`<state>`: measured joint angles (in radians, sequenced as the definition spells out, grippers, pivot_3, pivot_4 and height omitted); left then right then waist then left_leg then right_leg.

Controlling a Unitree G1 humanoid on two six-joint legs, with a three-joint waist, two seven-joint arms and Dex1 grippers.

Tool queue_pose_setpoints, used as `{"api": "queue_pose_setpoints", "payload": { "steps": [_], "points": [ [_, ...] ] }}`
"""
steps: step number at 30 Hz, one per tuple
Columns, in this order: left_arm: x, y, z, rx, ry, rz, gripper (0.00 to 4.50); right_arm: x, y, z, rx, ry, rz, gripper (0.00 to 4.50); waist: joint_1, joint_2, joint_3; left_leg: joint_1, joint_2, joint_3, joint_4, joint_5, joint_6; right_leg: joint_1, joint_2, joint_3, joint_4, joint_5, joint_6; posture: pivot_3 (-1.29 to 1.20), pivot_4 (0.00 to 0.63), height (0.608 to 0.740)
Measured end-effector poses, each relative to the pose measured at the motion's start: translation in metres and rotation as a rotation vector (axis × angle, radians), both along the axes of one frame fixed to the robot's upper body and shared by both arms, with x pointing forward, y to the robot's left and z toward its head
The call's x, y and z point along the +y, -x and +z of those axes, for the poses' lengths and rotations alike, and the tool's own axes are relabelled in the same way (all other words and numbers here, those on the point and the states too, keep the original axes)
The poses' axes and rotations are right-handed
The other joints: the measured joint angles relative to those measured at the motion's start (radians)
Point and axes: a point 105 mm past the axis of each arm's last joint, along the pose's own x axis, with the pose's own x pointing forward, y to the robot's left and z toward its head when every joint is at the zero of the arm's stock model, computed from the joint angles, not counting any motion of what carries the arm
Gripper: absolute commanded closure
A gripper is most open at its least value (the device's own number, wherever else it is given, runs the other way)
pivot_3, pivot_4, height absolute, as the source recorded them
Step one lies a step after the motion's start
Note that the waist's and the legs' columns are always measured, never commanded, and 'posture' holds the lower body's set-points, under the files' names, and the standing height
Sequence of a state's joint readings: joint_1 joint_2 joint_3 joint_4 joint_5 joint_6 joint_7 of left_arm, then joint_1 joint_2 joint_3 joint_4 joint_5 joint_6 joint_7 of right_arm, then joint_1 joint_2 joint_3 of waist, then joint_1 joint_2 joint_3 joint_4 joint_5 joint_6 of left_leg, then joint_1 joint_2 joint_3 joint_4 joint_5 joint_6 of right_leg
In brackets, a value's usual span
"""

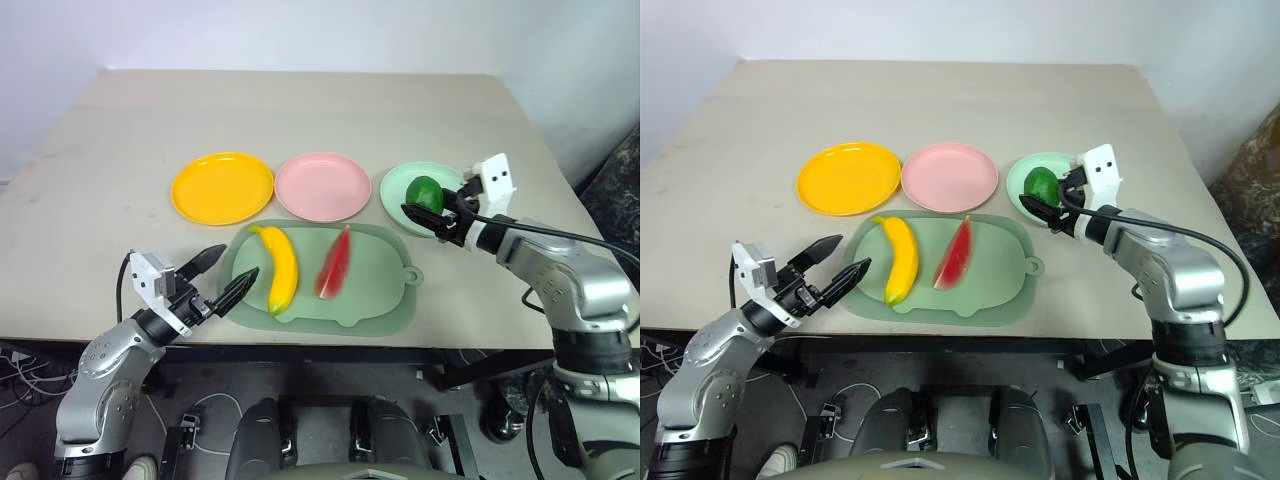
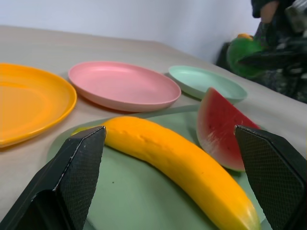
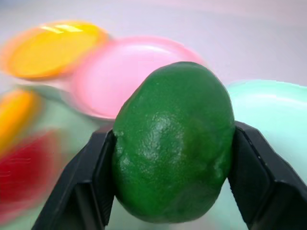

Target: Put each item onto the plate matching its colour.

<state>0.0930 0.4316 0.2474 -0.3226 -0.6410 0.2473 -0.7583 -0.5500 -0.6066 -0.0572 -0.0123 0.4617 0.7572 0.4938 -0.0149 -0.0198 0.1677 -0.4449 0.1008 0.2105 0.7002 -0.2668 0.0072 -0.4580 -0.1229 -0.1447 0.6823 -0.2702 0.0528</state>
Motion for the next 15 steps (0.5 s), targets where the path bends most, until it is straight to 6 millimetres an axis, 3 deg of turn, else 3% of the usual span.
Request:
{"api": "queue_pose_setpoints", "payload": {
  "steps": [5,6,9,15],
  "points": [
    [0.001,0.005,-0.003,0.013,-0.002,0.016,0.0,-0.022,-0.035,-0.029,0.071,0.097,-0.15,1.68,-0.007,0.0,0.0,0.0,0.0,0.002,0.0,0.0,0.0,-0.001,0.0,0.001,0.001,0.0,0.0,0.0,0.15,0.695],
    [0.001,0.007,-0.003,0.011,-0.003,0.023,0.0,-0.025,-0.044,-0.031,0.079,0.126,-0.178,0.96,-0.009,0.001,0.0,0.0,0.0,0.002,0.0,0.0,0.0,-0.002,0.0,0.002,0.001,0.0,0.0,0.0,0.15,0.695],
    [0.003,0.01,-0.002,0.008,-0.006,0.04,0.0,-0.029,-0.057,-0.031,0.076,0.17,-0.208,0.04,-0.01,0.001,0.0,0.0,0.0,0.003,0.0,0.0,0.0,-0.002,0.0,0.002,0.001,0.0,0.0,0.0,0.15,0.695],
    [0.004,0.014,-0.002,0.005,-0.01,0.055,0.0,-0.023,-0.06,-0.027,0.05,0.145,-0.158,0.01,-0.004,0.001,0.001,0.0,0.0,0.003,0.0,0.0,-0.001,-0.002,0.0,0.002,0.002,0.0,0.0,0.0,0.15,0.695]
  ]
}}
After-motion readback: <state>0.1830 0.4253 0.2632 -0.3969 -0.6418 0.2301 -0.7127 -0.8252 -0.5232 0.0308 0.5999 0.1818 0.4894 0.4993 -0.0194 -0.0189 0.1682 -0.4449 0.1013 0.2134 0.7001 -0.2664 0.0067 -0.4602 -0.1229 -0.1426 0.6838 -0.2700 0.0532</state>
